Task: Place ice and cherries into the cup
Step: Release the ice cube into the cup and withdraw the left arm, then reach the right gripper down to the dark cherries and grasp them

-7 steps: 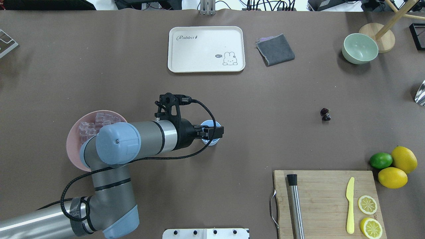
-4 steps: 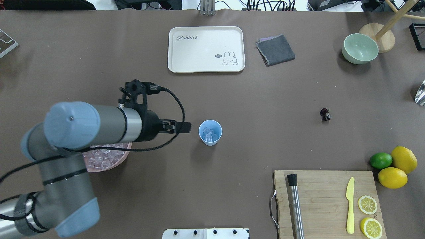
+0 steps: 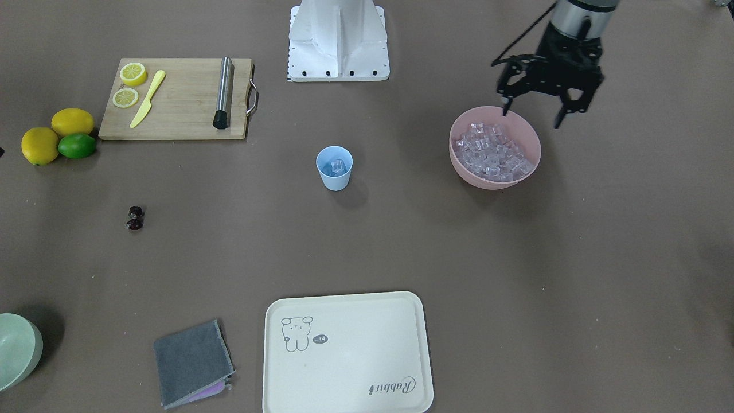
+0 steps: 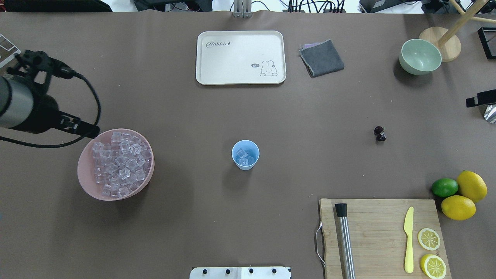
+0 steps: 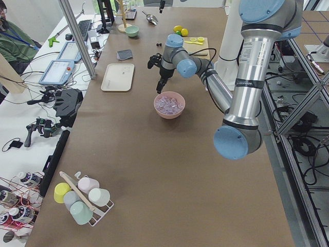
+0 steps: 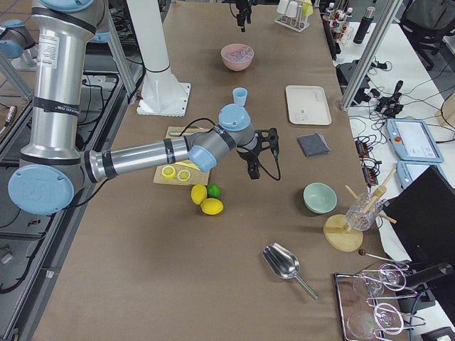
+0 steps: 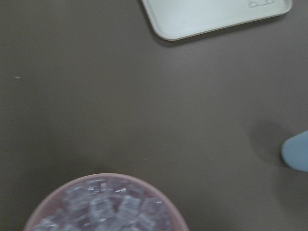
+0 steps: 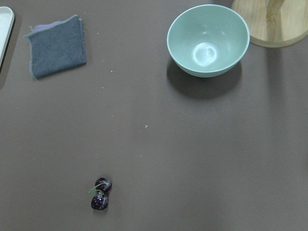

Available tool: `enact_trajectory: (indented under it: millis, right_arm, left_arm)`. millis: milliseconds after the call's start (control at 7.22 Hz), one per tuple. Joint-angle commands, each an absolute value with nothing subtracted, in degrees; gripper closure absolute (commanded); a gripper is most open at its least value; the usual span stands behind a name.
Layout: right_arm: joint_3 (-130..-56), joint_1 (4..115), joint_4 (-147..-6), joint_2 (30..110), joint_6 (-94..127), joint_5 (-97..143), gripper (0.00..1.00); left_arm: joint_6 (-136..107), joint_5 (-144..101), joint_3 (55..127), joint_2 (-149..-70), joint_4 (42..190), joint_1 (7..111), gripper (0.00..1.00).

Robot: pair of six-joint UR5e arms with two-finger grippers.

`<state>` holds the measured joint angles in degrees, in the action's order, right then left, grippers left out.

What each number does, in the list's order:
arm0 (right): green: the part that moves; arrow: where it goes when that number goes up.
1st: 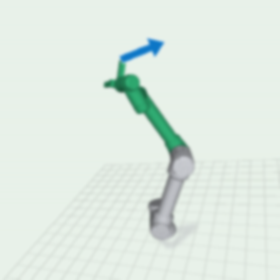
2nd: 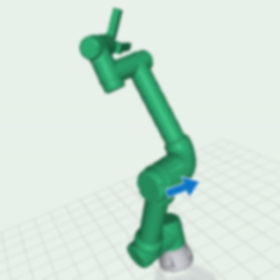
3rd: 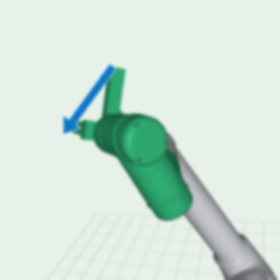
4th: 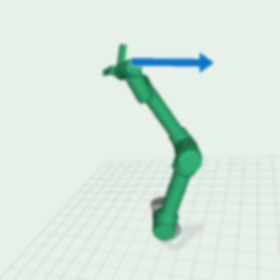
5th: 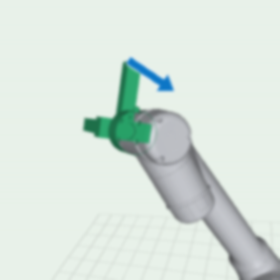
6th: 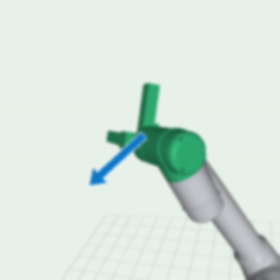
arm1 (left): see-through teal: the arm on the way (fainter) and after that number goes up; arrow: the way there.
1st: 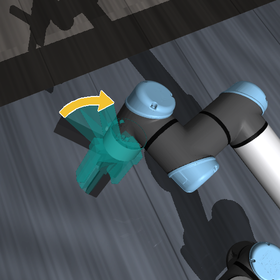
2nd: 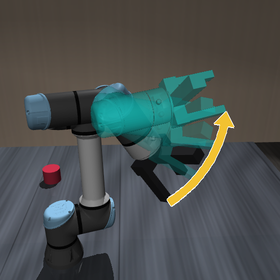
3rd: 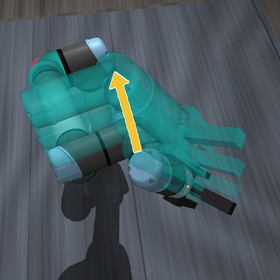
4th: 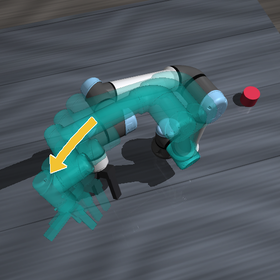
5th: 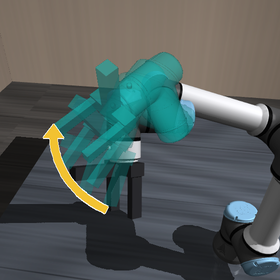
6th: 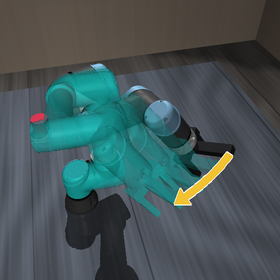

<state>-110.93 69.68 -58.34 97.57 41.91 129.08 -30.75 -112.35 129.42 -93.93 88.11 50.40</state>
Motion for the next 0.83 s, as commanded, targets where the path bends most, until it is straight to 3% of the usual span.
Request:
enact_trajectory:
  millis: [0,138,415,692]
  right_arm:
    - [-111.3,60.9,-61.2,92.5,50.2,120.9,0.00]
    - [-111.7,57.8,-67.9,87.3,51.9,118.8,0.00]
    - [-111.3,50.8,-82.0,79.1,51.3,112.2,0.00]
    - [-110.3,47.7,-78.3,81.2,50.4,109.2,0.00]
  left_arm:
    - [2.8,-121.5,125.4,-83.3,87.3,71.7,0.01]
    - [14.4,-126.3,117.7,-83.2,87.6,80.9,0.01]
    - [27.4,-129.7,106.7,-81.5,87.9,88.5,0.01]
    - [27.2,-136.6,106.4,-81.5,87.9,91.1,0.01]
